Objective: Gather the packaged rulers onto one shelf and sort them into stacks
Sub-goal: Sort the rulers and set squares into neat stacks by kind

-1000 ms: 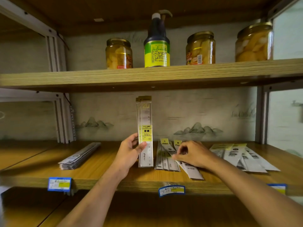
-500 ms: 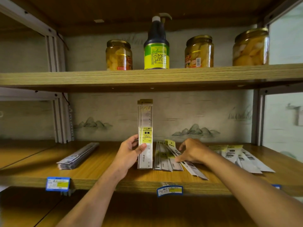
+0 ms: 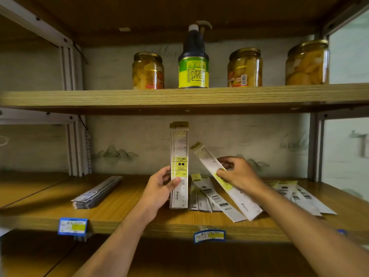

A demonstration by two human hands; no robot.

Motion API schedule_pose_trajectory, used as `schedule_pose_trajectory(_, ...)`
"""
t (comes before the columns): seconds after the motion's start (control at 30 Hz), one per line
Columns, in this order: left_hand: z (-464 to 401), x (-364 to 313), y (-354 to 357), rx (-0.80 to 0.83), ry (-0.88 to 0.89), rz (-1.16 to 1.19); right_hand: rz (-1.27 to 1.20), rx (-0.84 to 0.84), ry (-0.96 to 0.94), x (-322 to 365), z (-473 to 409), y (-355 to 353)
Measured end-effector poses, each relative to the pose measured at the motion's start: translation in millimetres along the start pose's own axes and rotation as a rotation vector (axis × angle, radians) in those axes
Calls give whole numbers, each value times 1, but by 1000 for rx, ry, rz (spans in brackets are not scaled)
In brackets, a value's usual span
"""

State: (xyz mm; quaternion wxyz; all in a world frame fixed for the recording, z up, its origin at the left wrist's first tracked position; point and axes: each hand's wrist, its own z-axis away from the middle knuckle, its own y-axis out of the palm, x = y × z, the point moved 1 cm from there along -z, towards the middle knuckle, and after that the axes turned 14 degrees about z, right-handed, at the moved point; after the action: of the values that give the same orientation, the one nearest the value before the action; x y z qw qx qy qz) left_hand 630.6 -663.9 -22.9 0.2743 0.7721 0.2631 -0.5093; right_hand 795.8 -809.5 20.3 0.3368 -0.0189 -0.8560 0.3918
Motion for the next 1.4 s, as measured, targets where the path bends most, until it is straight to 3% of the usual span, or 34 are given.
schedule_pose_trajectory(0.13, 1, -1, 0, 6, 7, 32, -436, -30, 39, 18, 3, 6)
schedule_pose_trajectory(0.23, 0, -1, 0, 11, 8, 56, -600, 32, 21, 29, 3, 13)
schedule_pose_trajectory(0.37, 0, 0, 0, 25, 19, 56, -583, 77, 4, 40, -5, 30)
schedule_pose_trajectory(0.7, 4, -5, -1, 136, 57, 83, -240, -98, -86, 45, -16, 44)
schedule_pose_trajectory(1.23, 6, -6, 3, 102, 143, 84, -315, -103, -201, 55, -8, 46)
schedule_pose_trajectory(1.4, 7, -6, 5, 121, 114, 61, -185, -84, -191, 46, -8, 45)
